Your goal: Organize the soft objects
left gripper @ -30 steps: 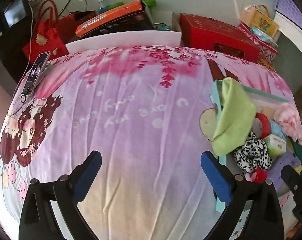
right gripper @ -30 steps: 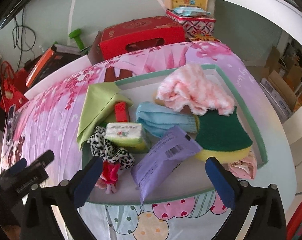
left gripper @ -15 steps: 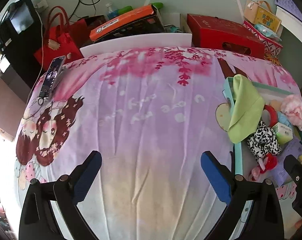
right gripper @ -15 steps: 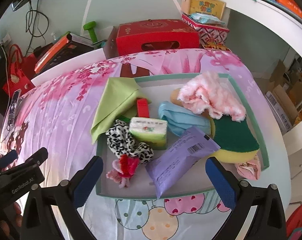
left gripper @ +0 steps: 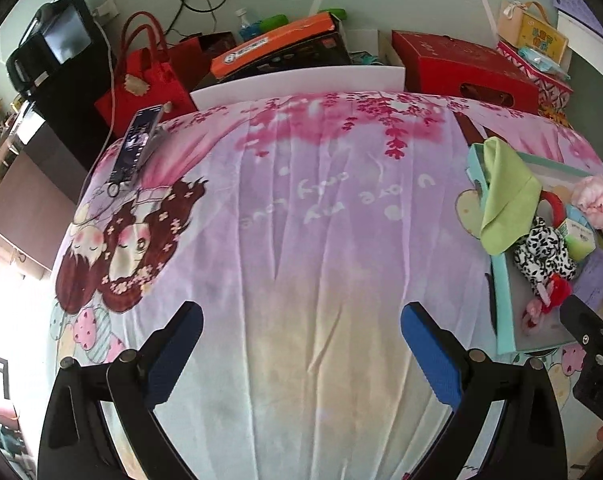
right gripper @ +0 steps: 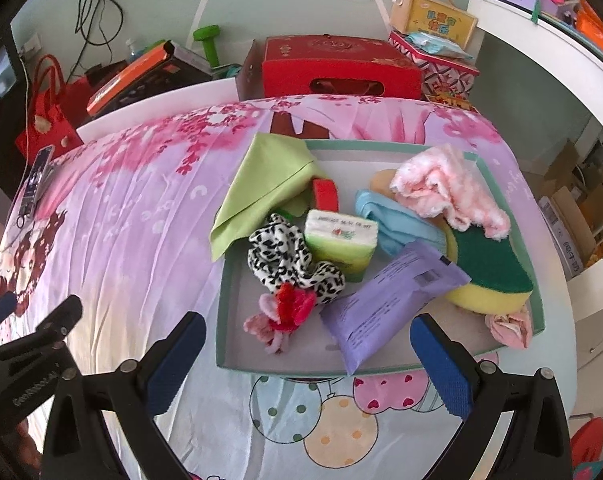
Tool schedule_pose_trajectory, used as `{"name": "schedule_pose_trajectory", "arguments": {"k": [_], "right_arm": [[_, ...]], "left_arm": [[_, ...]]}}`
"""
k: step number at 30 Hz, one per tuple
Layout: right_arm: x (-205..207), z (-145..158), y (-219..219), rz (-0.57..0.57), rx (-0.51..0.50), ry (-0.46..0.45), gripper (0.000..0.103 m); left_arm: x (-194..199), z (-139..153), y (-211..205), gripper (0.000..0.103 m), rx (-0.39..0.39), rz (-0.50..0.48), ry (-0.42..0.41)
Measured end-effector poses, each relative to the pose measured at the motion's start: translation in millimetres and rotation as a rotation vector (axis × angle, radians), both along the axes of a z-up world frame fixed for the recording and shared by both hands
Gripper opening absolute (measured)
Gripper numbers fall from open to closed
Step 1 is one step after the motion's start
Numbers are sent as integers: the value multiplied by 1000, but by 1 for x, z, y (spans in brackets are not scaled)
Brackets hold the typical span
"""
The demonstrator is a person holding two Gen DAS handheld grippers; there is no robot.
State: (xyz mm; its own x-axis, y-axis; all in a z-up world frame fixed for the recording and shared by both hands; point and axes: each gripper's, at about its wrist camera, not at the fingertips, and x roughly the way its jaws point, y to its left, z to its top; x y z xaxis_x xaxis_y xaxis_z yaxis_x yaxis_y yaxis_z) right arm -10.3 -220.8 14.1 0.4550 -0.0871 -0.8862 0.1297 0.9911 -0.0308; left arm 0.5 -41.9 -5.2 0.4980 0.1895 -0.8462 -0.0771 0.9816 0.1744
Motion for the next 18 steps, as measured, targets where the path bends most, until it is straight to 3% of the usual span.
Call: {"name": "schedule_pose_trajectory", "arguments": {"k": [18], "right_arm": [[-5,-5,10,18,-17,17,103]], "left_arm": [[-7,-2,17,99,-36,29,8]]}}
